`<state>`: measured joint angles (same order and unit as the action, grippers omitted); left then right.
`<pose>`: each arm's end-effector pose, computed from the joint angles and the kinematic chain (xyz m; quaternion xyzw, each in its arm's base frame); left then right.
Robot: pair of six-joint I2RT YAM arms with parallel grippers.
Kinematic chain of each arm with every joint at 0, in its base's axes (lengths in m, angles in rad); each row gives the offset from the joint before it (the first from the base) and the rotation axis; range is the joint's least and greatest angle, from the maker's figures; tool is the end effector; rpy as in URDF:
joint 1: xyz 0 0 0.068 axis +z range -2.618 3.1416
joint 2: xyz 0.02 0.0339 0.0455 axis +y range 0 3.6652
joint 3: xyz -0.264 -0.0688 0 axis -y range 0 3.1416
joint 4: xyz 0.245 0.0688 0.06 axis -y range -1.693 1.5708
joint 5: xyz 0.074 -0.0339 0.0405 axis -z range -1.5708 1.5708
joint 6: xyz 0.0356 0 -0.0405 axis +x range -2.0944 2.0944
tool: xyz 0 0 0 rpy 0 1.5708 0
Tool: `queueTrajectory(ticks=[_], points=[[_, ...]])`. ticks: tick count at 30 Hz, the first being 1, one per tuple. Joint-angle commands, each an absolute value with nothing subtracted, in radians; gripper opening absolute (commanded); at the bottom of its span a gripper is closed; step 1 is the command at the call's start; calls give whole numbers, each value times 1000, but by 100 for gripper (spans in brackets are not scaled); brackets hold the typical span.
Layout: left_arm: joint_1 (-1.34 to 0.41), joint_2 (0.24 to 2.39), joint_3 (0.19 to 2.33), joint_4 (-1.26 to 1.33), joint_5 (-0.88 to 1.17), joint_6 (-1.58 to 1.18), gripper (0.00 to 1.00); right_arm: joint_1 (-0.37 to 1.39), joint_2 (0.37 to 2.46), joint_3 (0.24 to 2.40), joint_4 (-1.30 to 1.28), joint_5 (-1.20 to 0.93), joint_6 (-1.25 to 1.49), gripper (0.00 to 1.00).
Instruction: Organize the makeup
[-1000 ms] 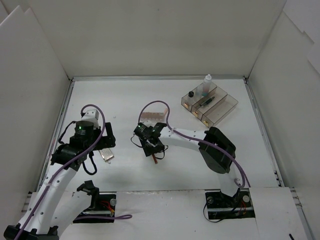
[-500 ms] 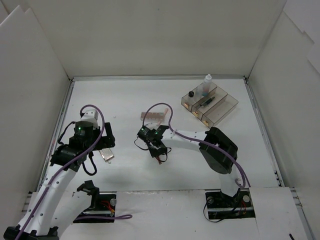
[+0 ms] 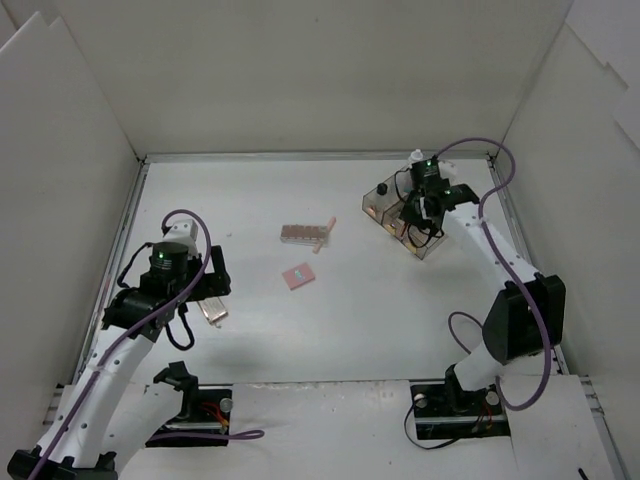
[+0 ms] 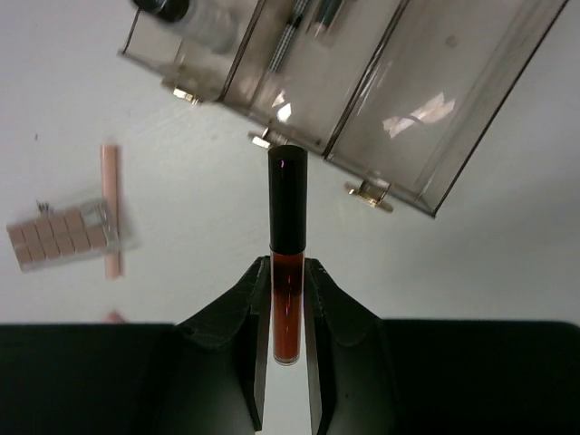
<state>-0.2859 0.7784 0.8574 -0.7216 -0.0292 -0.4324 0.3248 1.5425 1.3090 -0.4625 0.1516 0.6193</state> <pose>0.1531 -0.0439 0.3123 -0.0720 0.8913 -0.1451 0.4236 0.3321 0.1061 0.3091 0.1643 0.8888 0.1310 0.4074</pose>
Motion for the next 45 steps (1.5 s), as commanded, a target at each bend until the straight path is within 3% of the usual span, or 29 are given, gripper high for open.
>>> queueTrajectory(ticks=[1, 12, 17, 18, 21, 23, 27, 29, 35, 45], points=[[-278, 785, 868, -693, -23, -439, 99, 227, 1636, 1411, -466, 118, 669, 0], [-278, 793, 870, -692, -25, -436, 100, 66, 1960, 1729, -428, 52, 735, 4], [-278, 802, 873, -695, -29, -434, 100, 40, 2051, 1808, -428, 21, 765, 24], [-278, 801, 873, -695, -29, -436, 100, 40, 2057, 1816, -429, 18, 765, 32], [-278, 799, 871, -696, -34, -437, 99, 48, 2048, 1818, -428, 11, 761, 39], [-278, 798, 870, -692, -34, -436, 100, 77, 2019, 1807, -428, 23, 741, 39], [-278, 808, 874, -692, -29, -433, 99, 179, 1944, 1781, -425, 132, 657, 17], [-278, 811, 874, -692, -25, -431, 99, 247, 1922, 1773, -426, 150, 641, 15], [-278, 811, 873, -690, -17, -430, 99, 382, 1940, 1779, -426, 186, 646, 16], [-278, 802, 871, -687, -12, -428, 99, 463, 2137, 1902, -428, 209, 796, 23]])
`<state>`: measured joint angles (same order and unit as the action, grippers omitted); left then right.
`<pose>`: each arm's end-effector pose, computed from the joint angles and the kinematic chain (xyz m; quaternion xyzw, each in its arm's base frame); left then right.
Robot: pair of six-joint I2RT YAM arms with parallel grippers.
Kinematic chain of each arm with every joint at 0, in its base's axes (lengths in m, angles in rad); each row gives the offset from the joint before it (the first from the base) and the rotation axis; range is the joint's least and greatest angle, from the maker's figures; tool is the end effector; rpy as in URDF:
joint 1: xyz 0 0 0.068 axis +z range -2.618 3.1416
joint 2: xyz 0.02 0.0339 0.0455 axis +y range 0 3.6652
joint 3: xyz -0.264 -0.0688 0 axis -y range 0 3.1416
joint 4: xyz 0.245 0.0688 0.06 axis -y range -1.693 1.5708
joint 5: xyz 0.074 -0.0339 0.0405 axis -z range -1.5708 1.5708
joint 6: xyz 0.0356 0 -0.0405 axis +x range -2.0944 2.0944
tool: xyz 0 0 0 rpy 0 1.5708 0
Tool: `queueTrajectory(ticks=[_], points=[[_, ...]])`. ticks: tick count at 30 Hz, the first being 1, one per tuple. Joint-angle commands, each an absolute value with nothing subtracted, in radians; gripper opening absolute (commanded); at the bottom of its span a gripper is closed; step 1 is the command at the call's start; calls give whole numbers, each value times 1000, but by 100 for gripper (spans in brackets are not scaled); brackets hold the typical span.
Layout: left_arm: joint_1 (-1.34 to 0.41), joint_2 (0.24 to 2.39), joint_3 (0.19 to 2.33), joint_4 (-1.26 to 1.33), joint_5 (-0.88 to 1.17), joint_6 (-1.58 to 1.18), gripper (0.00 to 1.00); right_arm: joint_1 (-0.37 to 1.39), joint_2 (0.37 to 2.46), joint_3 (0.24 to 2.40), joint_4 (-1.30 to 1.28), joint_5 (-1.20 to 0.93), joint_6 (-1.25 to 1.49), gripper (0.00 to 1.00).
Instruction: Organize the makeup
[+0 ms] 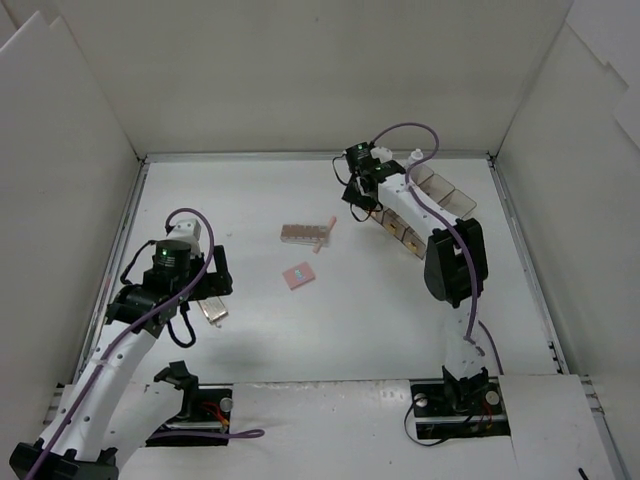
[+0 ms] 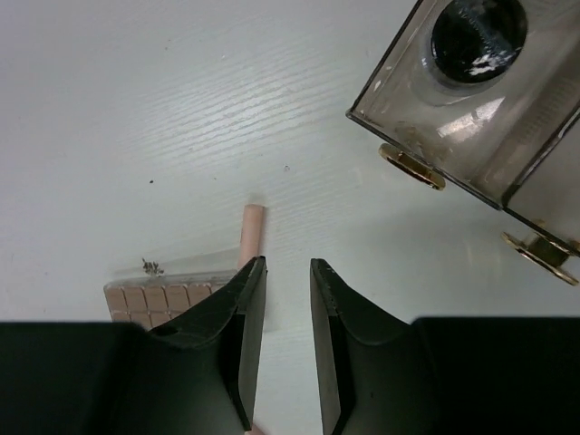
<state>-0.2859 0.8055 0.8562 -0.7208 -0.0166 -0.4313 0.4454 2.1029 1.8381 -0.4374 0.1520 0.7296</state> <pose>0.1581 -0.0459 0.3082 -0.0690 0.8976 -0.1458 0.4102 0.4440 0.2060 0.2643 0.1597 0.8909 0.1752 0.3874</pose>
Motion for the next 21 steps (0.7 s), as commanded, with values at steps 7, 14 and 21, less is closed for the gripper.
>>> queueTrajectory(ticks=[7, 14, 21], points=[[-278, 793, 868, -686, 23, -426, 100, 502, 2244, 1963, -428, 216, 842, 27], [-278, 779, 865, -686, 25, -426, 99, 528, 2327, 2000, -430, 241, 870, 30], [-278, 781, 865, -684, 37, -426, 99, 535, 2378, 2025, -442, 230, 884, 32]])
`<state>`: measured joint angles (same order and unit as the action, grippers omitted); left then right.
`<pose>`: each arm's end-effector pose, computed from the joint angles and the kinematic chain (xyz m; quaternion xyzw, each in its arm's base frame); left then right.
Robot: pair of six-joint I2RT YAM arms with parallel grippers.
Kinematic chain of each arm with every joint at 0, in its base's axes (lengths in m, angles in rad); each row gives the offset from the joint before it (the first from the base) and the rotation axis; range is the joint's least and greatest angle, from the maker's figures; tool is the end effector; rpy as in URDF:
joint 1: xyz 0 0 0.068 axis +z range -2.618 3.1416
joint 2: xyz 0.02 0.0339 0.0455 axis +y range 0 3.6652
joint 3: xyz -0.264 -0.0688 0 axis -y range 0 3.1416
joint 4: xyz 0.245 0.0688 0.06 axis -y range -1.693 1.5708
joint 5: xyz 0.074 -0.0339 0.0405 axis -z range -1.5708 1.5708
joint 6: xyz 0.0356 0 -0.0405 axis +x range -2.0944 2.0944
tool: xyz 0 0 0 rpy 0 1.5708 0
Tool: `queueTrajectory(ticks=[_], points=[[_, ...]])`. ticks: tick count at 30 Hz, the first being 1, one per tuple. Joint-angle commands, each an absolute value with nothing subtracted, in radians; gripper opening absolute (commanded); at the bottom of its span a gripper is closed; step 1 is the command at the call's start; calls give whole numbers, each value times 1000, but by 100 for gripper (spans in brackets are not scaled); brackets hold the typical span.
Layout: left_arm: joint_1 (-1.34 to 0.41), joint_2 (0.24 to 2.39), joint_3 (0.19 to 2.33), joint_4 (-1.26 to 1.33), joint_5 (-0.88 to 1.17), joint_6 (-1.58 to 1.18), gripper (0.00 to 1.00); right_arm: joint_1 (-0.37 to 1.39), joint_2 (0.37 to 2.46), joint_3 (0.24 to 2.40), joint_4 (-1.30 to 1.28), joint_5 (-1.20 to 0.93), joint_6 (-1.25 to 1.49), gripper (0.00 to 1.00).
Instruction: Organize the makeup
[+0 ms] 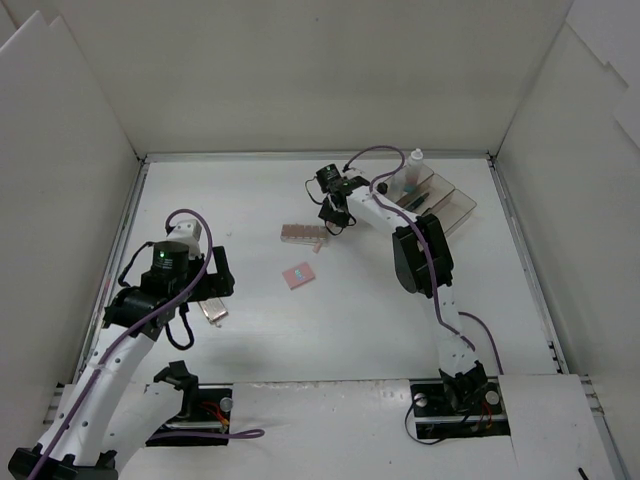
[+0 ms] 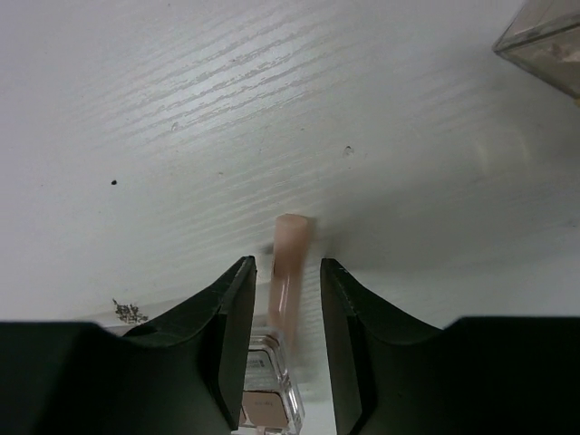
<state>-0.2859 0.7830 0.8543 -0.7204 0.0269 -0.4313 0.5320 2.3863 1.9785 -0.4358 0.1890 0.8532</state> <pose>0.1535 -0.0461 0.3108 -0.0591 0.8937 -0.1673 0.4122 0.4630 0.2648 0.1710 0.1819 0.9131 0.1582 0.3288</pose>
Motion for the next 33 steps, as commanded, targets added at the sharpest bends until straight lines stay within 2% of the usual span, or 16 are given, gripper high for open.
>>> queueTrajectory(ticks=[1, 6, 9, 13, 15, 25, 33], points=[[-278, 781, 865, -686, 37, -425, 99, 535, 2382, 2023, -449, 233, 882, 32], [-278, 776, 865, -683, 41, -423, 100, 560, 2391, 2023, -523, 256, 877, 28], [-278, 775, 865, -683, 44, -423, 99, 572, 2390, 2008, -564, 278, 876, 15], [-278, 775, 865, -680, 49, -420, 99, 586, 2336, 1913, -572, 310, 867, 3], [-278, 775, 865, -678, 55, -419, 99, 586, 2309, 1881, -572, 318, 848, 0], [-278, 779, 862, -672, 72, -414, 99, 572, 2012, 1724, -572, 387, 693, 0], [-278, 784, 862, -673, 61, -419, 100, 402, 1815, 1695, -572, 330, 649, 0]])
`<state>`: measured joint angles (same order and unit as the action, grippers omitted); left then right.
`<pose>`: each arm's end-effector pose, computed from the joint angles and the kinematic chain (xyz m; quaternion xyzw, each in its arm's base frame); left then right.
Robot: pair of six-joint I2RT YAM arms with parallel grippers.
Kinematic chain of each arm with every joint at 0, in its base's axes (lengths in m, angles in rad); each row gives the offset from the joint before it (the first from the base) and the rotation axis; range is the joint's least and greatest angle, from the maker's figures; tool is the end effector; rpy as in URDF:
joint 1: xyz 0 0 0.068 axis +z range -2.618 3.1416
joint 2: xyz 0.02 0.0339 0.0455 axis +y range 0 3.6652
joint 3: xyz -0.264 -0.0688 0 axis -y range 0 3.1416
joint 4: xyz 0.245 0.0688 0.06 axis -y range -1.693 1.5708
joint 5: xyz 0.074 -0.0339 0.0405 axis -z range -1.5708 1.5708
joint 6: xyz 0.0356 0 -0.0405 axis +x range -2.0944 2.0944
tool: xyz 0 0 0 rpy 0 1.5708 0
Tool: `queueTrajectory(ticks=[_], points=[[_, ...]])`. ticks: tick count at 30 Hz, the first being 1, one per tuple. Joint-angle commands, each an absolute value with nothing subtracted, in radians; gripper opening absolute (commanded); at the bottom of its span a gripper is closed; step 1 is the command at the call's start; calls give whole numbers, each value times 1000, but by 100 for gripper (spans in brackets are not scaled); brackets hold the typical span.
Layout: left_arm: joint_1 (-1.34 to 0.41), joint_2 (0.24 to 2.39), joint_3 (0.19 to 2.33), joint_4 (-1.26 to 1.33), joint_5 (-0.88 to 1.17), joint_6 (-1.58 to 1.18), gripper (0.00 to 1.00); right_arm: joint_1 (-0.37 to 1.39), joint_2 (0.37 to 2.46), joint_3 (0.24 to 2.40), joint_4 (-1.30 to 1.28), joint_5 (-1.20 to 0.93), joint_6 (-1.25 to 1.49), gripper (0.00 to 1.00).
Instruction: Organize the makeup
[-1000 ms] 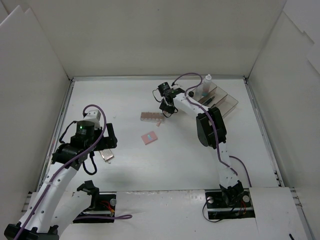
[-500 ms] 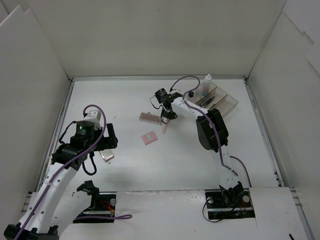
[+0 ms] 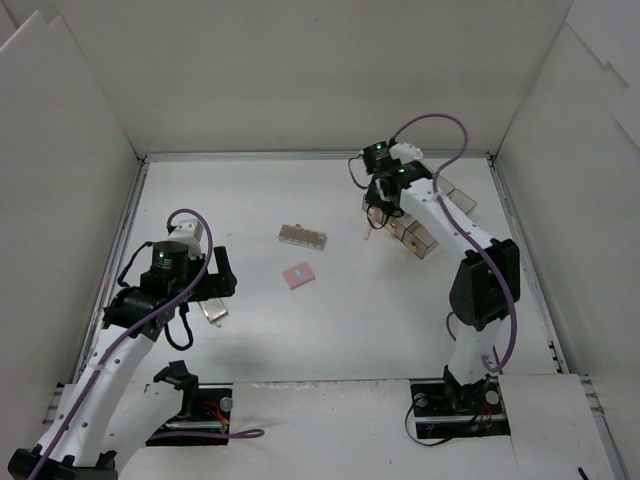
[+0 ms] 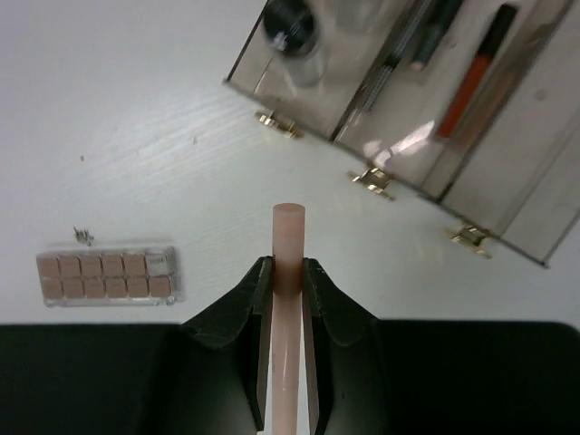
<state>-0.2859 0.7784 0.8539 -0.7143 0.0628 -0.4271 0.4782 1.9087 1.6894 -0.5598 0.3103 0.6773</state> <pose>0.1526 -0.0472 0.3119 -0.0489 0.8917 -0.1830 0.4111 0.3925 0.1912 0.2920 0.1499 0.9012 0.0886 0.3970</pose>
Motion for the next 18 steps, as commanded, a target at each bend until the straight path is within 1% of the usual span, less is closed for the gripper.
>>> queueTrajectory(ticks=[1, 8, 18], points=[[-278, 784, 864, -675, 58, -420, 100, 361, 1810, 1697, -571, 324, 647, 0], [-278, 792, 865, -683, 34, -426, 99, 204, 1864, 1741, -557, 265, 653, 0], [-278, 801, 867, -689, 11, -434, 100, 69, 2064, 1933, -540, 189, 689, 0]])
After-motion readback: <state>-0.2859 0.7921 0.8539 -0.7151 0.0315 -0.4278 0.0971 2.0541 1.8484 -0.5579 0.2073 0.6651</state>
